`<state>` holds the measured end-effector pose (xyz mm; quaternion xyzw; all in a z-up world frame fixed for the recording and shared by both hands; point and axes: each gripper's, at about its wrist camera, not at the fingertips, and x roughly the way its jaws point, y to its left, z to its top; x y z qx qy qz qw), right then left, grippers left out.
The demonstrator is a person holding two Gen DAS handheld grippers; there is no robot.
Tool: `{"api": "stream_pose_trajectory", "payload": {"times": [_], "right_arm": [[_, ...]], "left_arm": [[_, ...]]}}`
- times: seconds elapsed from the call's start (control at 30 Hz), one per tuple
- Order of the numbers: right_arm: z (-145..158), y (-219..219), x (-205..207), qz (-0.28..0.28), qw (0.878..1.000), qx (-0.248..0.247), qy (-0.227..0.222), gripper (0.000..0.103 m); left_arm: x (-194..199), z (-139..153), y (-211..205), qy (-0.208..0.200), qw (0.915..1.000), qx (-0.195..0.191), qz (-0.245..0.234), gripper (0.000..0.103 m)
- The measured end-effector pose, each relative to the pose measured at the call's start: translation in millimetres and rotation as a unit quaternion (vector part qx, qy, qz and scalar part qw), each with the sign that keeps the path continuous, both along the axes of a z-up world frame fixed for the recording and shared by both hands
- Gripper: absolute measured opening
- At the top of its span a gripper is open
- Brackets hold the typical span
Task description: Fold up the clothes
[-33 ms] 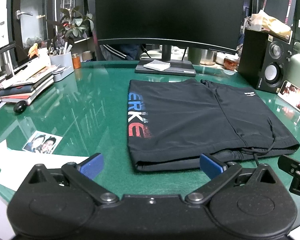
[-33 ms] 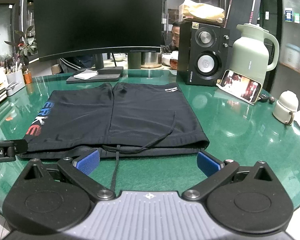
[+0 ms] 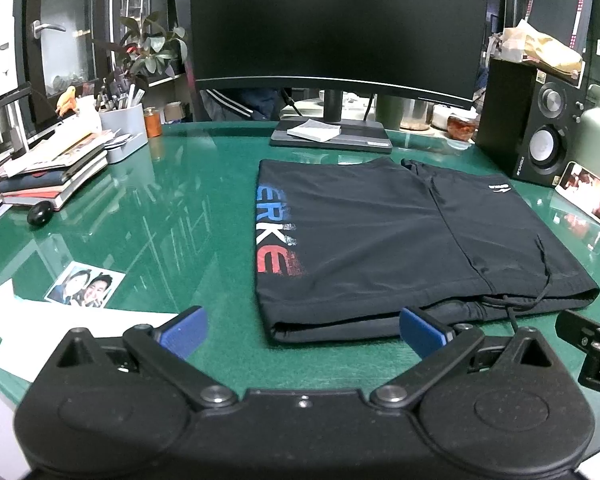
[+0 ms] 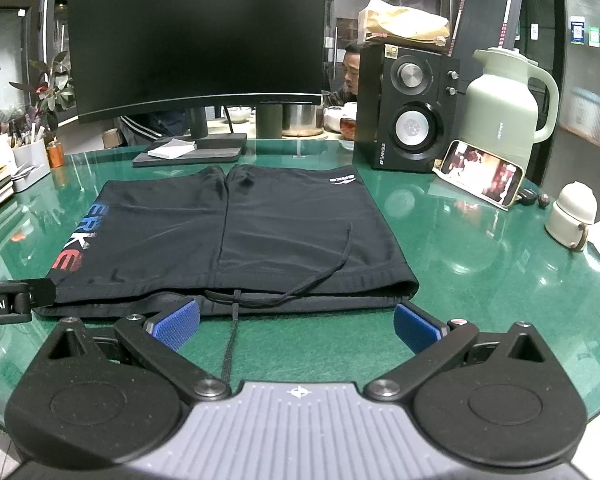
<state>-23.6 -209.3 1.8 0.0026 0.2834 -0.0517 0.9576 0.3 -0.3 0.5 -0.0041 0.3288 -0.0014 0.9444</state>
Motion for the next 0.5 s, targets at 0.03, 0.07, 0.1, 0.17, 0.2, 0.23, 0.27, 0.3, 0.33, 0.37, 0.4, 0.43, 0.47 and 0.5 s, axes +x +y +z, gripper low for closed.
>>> {"api": "stream_pose_trajectory", "payload": {"times": [0.03, 0.07, 0.1, 0.17, 0.2, 0.23, 0.27, 0.3, 0.33, 0.37, 0.4, 0.43, 0.47, 0.5], "right_arm": [[0.7, -0.7, 0.4, 0.000, 1.000, -0.003, 0.000, 0.103], [1.1, -1.2, 0.5, -0.001, 1.000, -0.004, -0.001, 0.103], [1.7, -1.9, 0.8, -0.001, 1.000, -0.004, -0.001, 0.103], [3.1, -3.9, 1.8, -0.001, 1.000, -0.005, -0.002, 0.103], [3.5, -4.3, 2.3, -0.001, 1.000, -0.005, -0.003, 0.103], [3.7, -4.3, 2.5, -0.002, 1.000, -0.006, -0.003, 0.103], [4.3, -4.4, 2.6, -0.003, 1.000, -0.006, -0.003, 0.103], [3.1, -2.5, 2.5, -0.003, 1.000, -0.005, -0.004, 0.103], [0.8, 0.2, 2.1, -0.003, 1.000, -0.005, -0.004, 0.103], [0.5, 1.6, 1.4, -0.003, 1.000, -0.006, -0.004, 0.103], [0.3, 2.1, 1.2, -0.003, 1.000, -0.006, -0.004, 0.103], [0.2, 1.8, 1.3, -0.002, 1.000, -0.005, -0.004, 0.103], [0.2, 1.5, 1.4, -0.002, 1.000, -0.005, -0.004, 0.103], [0.2, 1.1, 1.6, -0.002, 1.000, -0.004, -0.004, 0.103]], "left_arm": [[0.1, 0.2, -0.1, 0.001, 1.0000, 0.001, 0.000, 0.102], [0.3, 0.5, -0.3, 0.002, 1.0000, 0.001, 0.000, 0.103], [0.4, 0.7, -0.4, 0.002, 1.0000, 0.002, 0.000, 0.103], [0.7, 1.2, -0.7, 0.004, 1.0000, 0.003, 0.000, 0.103], [0.9, 1.4, -0.8, 0.005, 1.0000, 0.004, 0.000, 0.103], [1.6, 1.3, -0.9, 0.005, 1.0000, 0.003, 0.000, 0.103], [2.4, 1.2, -1.0, 0.005, 1.0000, 0.002, -0.001, 0.103], [2.6, 1.7, -0.1, 0.005, 1.0000, 0.001, -0.001, 0.102], [2.2, 1.5, 1.1, 0.004, 1.0000, -0.001, -0.001, 0.103], [1.6, 1.3, 3.2, 0.003, 1.0000, -0.003, -0.001, 0.103], [1.9, 1.3, 3.8, 0.003, 1.0000, -0.004, -0.001, 0.103], [2.2, 1.3, 4.3, 0.003, 1.0000, -0.004, 0.000, 0.103], [2.7, 1.2, 4.6, 0.003, 1.0000, -0.004, -0.001, 0.103], [2.9, 1.3, 3.7, 0.003, 1.0000, -0.003, -0.001, 0.103]]}}
